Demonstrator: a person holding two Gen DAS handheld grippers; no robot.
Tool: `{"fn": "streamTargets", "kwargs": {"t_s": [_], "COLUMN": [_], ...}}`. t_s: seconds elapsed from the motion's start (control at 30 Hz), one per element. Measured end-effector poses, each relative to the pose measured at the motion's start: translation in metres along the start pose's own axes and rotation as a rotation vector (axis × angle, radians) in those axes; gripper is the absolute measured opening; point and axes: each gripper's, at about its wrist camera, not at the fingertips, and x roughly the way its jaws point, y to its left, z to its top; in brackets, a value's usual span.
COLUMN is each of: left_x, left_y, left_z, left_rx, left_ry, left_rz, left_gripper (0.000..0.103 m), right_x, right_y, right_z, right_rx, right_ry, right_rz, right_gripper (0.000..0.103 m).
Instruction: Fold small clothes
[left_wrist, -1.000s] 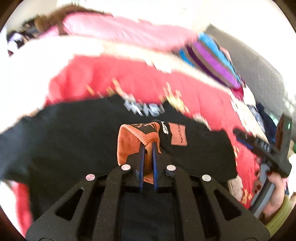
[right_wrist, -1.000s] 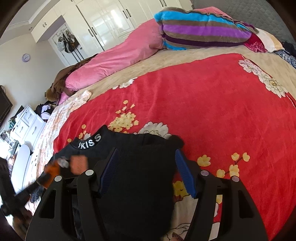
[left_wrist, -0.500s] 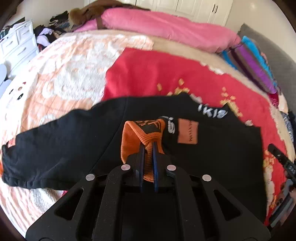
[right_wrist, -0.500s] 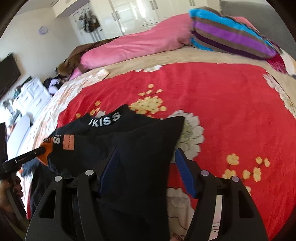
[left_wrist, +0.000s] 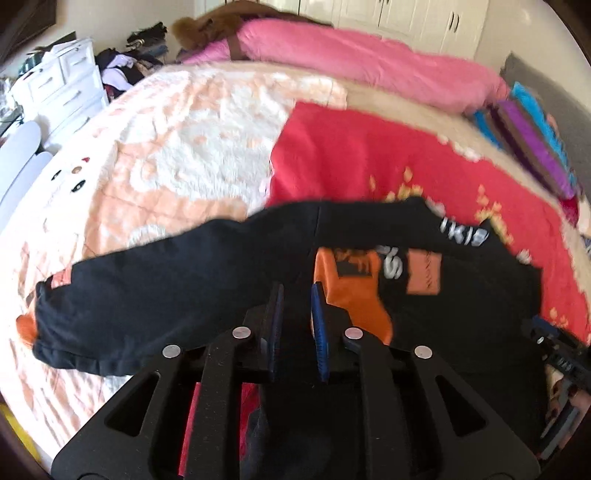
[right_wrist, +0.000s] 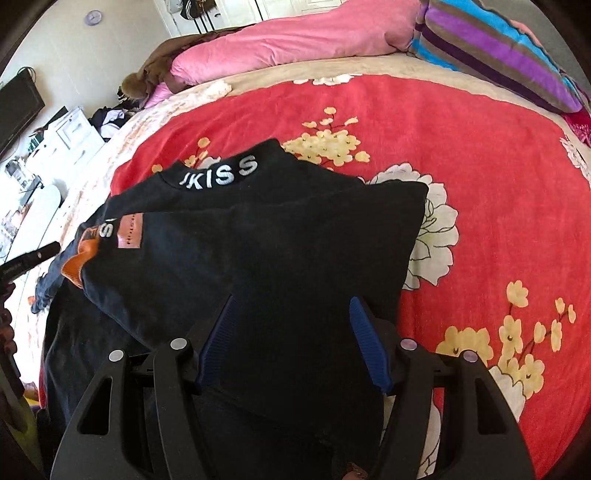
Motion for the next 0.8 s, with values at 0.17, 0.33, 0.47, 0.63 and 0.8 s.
{"fn": "streamTargets", "kwargs": {"t_s": [0.17,0.33,0.47,0.63,0.8], "left_x": [-0.009,0.008,0.031,0.047,0.037], "left_y": [-0.034,-0.077,-0.079,-0.074,-0.074], "left_z": [-0.002,-0.018,-0.029,-0.036,-0.034], "left_rx": [0.095,0.231,0.25,0.26,0.244], "left_ry": [-0.044,-0.015,0.069,0.11,0.102], "left_rz": [-0.08,-0.097,-0.056,-0.043,-0.073], "left_gripper": [0.011,0.029,0.043,0.055,0.065], "right_x": [-0.019,-0.023,-0.011,0.004,-0.008], "right_y": [0.007,0.017,0.021,0.015,0.018], "right_z": [0.001,0.002,-0.002,-0.007,-0.006], "right_rx": [-0.031,-0.06,-0.069,-0.052,-0.055], "right_ry": [-0.068,-0.077,-0.025,0.035,-0.006], "right_rz": [0.006,0.047,0.025,-0.007,0.013], "right_gripper": [0.066,0.068,0.075,0.075,0.08]}}
